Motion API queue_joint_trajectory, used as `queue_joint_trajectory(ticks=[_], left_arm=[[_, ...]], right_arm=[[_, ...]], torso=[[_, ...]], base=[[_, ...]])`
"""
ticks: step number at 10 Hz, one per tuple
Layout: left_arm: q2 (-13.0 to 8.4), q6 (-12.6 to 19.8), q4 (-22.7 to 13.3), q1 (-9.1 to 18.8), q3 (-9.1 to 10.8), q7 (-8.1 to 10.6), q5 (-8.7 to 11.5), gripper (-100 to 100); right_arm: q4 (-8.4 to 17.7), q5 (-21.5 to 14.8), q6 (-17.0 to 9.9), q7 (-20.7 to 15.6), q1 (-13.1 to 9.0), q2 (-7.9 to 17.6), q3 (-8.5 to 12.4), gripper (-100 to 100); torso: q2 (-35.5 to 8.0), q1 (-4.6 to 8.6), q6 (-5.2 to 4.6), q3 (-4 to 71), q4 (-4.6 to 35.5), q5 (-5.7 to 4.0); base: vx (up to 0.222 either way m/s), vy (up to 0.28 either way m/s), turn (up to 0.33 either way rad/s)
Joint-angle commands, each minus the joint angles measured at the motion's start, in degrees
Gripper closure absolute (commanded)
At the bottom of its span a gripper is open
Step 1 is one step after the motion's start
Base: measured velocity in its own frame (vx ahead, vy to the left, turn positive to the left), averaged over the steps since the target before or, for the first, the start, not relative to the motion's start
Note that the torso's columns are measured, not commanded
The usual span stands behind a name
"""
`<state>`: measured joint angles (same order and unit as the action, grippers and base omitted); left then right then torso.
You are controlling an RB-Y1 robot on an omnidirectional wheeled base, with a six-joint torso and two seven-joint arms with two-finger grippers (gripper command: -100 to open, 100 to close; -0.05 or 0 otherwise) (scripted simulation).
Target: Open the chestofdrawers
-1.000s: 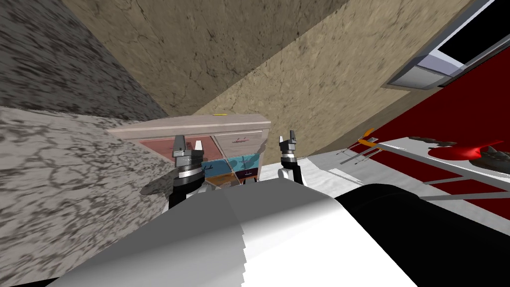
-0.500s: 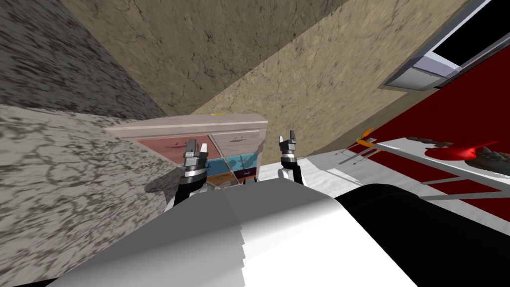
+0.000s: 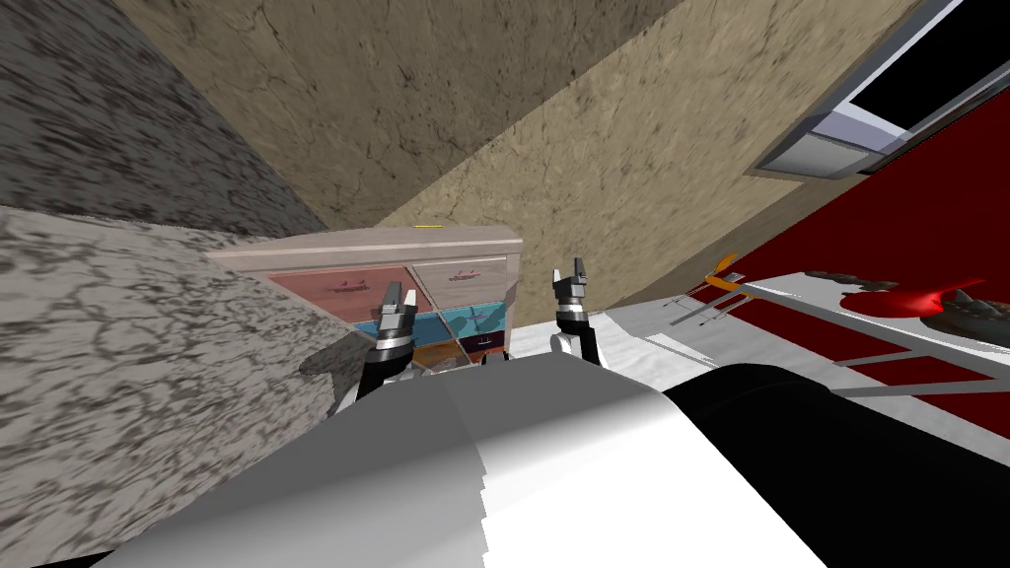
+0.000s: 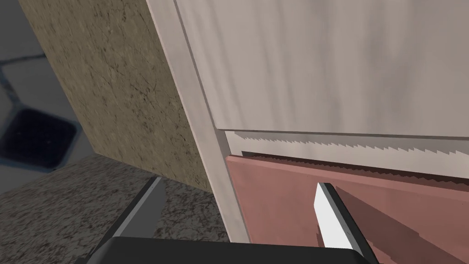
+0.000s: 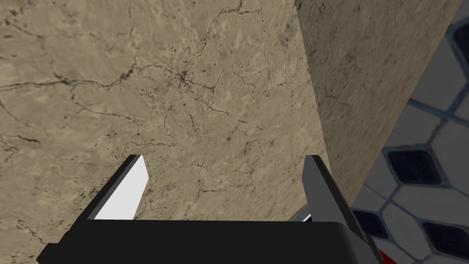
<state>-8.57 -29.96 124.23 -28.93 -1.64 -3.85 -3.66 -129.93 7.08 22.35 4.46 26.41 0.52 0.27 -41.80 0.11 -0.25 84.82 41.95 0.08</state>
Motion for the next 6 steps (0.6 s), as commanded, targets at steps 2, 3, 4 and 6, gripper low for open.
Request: queue_joint_trajectory(ticks=[2, 3, 4, 6], left_arm=[[-0.27, -0.67, -4.53, 0.96, -0.18, -0.42, -0.39, -100], [-0.27, -1.01, -6.0, 1.27, -0.16, -0.59, -0.52, -100], [-0.25, -1.35, -7.4, 1.57, -0.14, -0.76, -0.63, -100], [-0.22, -1.67, -8.81, 1.86, -0.12, -0.92, -0.75, -100]], right_arm=[[0.0, 0.0, 0.0, 0.0, 0.0, 0.0, 0.0, 0], [0.0, 0.0, 0.0, 0.0, 0.0, 0.0, 0.0, 0], [0.0, 0.0, 0.0, 0.0, 0.0, 0.0, 0.0, 0], [0.0, 0.0, 0.0, 0.0, 0.0, 0.0, 0.0, 0]], torso=[[0.04, 0.21, -0.12, -0.02, -0.16, 0.03], [0.05, 0.29, -0.15, -0.03, -0.19, 0.03], [0.13, 0.41, -0.24, -0.01, -0.31, 0.07], [0.03, 0.76, -0.39, -0.1, -0.38, 0.04]], base=[[-0.009, -0.027, 0.011], [-0.008, -0.042, 0.013], [-0.02, -0.059, 0.005], [-0.014, -0.043, 0.014]])
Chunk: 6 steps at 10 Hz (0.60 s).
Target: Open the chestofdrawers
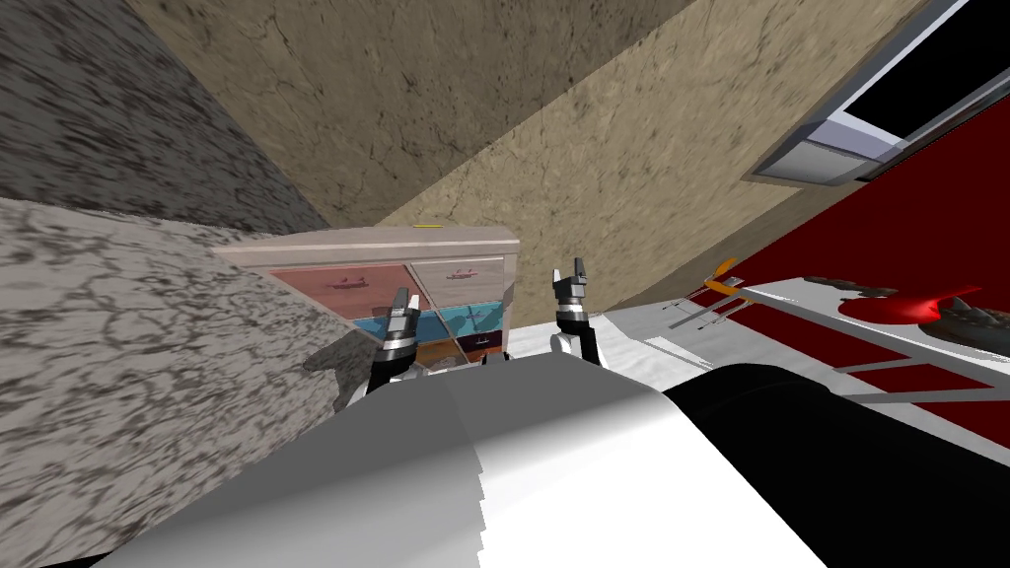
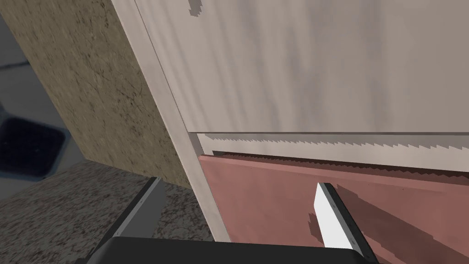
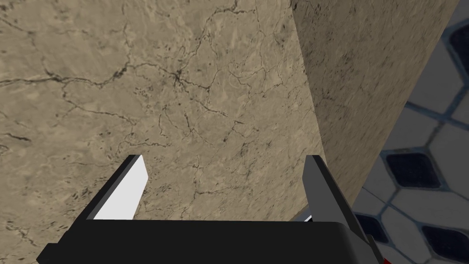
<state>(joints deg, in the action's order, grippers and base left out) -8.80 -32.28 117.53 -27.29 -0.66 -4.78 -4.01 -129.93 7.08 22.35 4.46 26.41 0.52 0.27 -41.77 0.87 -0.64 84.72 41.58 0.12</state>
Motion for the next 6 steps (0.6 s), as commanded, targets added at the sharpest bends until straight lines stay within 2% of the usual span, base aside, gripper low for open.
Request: queue_joint_trajectory(ticks=[1, 5, 6], left_arm=[[0.02, 0.65, -2.1, 0.22, -1.1, 0.01, -0.39, -100], [0.14, -0.23, -5.93, 1.01, -1.04, -0.43, -0.71, -100], [0.14, -0.23, -5.93, 1.01, -1.04, -0.43, -0.71, -100]], right_arm=[[0.0, 0.0, 0.0, 0.0, 0.0, 0.0, 0.0, 0], [0.0, 0.0, 0.0, 0.0, 0.0, 0.0, 0.0, 0], [0.0, 0.0, 0.0, 0.0, 0.0, 0.0, 0.0, 0]], torso=[[0.01, 0.05, -0.1, -0.01, -0.03, 0.01], [0.2, 0.18, -0.23, 0.1, -0.16, 0.05], [0.15, 0.29, -0.19, 0.08, -0.15, 0.03]], base=[[-0.007, -0.005, 0.009], [-0.01, -0.019, 0.004], [0.005, -0.027, 0.01]])
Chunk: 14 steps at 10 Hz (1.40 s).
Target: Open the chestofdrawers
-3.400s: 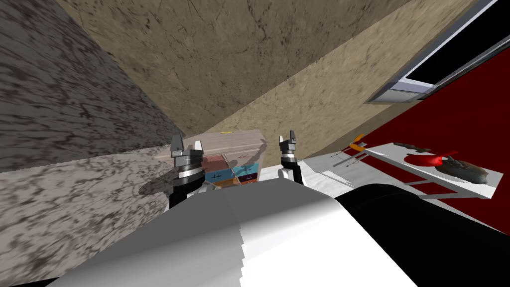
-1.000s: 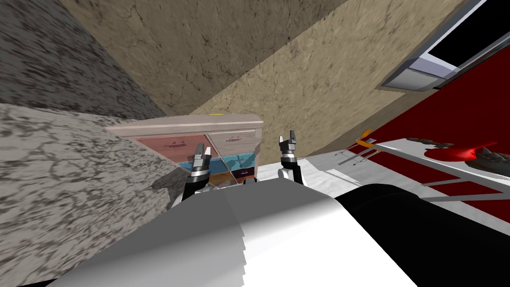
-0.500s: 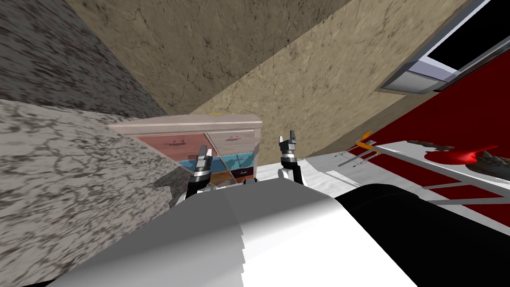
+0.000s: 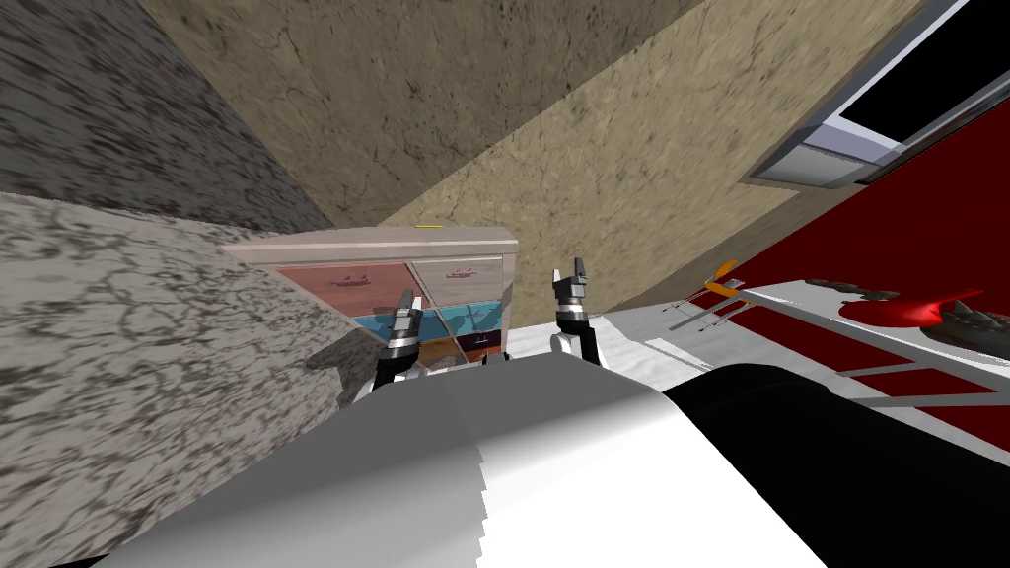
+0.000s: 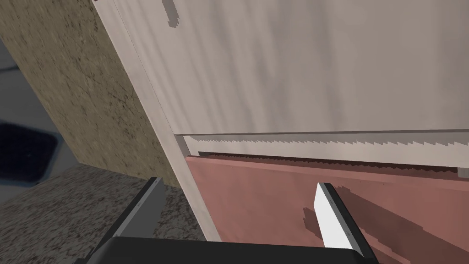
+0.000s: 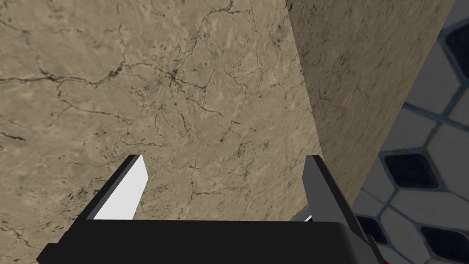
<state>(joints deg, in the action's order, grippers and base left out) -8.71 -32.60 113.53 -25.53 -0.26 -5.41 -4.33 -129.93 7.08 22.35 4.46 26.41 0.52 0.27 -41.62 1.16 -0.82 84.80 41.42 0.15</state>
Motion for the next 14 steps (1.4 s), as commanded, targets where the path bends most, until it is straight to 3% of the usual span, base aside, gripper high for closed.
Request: queue_joint_trajectory(ticks=[1, 4, 7, 9, 11, 14], left_arm=[[0.04, 0.09, -1.94, -0.75, -1.44, 0.19, -0.39, -100], [0.04, 0.09, -1.94, -0.75, -1.44, 0.19, -0.39, -100], [0.1, -0.73, -5.45, -0.02, -1.38, -0.22, -0.68, -100], [0.1, -0.73, -5.45, -0.02, -1.38, -0.22, -0.68, -100], [0.08, -1.6, -9.12, 0.75, -1.32, -0.66, -0.99, -100], [0.03, -2.6, -13.35, 1.63, -1.25, -1.15, -1.35, -100]], right_arm=[[0.0, 0.0, 0.0, 0.0, 0.0, 0.0, 0.0, 0], [0.0, 0.0, 0.0, 0.0, 0.0, 0.01, 0.01, 0], [0.0, 0.0, 0.0, 0.0, 0.0, 0.0, 0.0, 0], [0.0, 0.0, 0.0, 0.0, -0.01, 0.0, 0.0, 0], [0.0, 0.0, 0.0, 0.0, -0.01, -0.01, -0.02, 0], [0.0, 0.0, 0.0, 0.0, 0.0, 0.0, 0.0, 0]], torso=[[-0.09, 0.02, -0.05, -0.08, -0.03, 0.04], [0.04, 0.05, -0.17, 0.0, -0.1, 0.08], [-0.07, 0.29, -0.22, -0.1, -0.17, 0.09], [-0.04, 0.31, -0.33, -0.04, -0.03, 0.0], [-0.01, -0.53, 0.35, 0.14, 0.52, -0.18], [-0.01, -1.18, 0.45, 0.13, 0.57, -0.01]], base=[[0.003, -0.017, -0.002], [-0.001, 0.003, 0.001], [-0.018, -0.031, 0.003], [-0.026, -0.04, -0.029], [-0.032, -0.104, -0.026], [-0.009, -0.071, -0.001]])
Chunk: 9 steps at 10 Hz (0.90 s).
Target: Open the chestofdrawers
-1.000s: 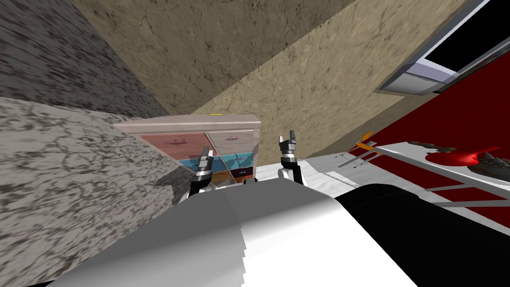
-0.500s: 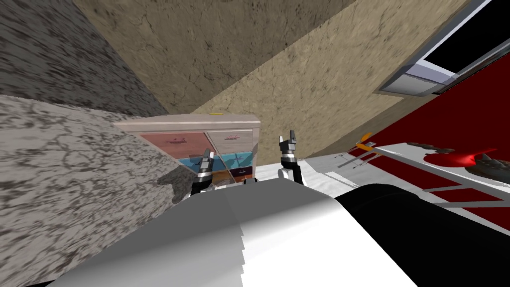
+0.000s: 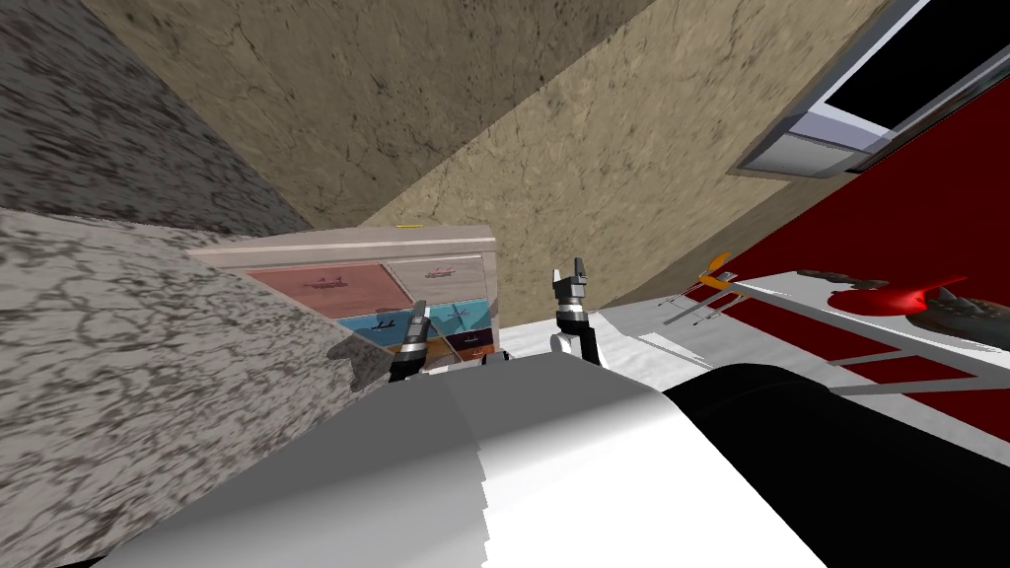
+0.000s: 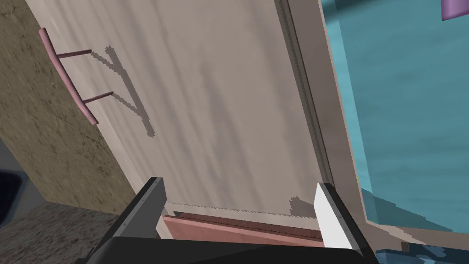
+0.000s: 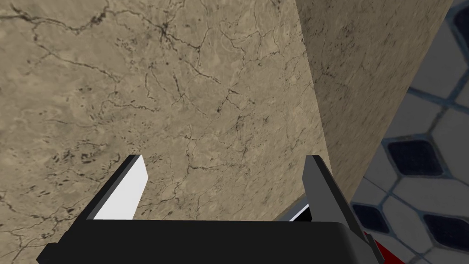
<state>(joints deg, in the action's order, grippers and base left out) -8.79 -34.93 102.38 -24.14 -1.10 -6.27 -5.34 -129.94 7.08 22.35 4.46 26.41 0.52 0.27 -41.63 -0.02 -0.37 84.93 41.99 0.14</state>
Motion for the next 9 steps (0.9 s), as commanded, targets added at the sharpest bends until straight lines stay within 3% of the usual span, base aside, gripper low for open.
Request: queue_joint_trajectory(ticks=[1, 9], left_arm=[[0.11, -0.63, -3.73, 0.55, -0.39, -0.47, -0.46, -100], [1.85, -3.28, -14.78, 2.85, -0.21, -1.79, -1.4, -100]], right_arm=[[0.0, 0.0, 0.0, 0.0, 0.0, 0.0, 0.0, 0], [0.0, 0.0, 0.0, 0.0, 0.0, 0.0, 0.0, 0]], torso=[[-0.05, -0.02, 0.06, -0.03, 0.02, 0.0], [-0.68, -0.01, 0.37, -0.38, 0.3, -0.13]], base=[[-0.009, -0.056, -0.014], [-0.017, -0.062, -0.003]])
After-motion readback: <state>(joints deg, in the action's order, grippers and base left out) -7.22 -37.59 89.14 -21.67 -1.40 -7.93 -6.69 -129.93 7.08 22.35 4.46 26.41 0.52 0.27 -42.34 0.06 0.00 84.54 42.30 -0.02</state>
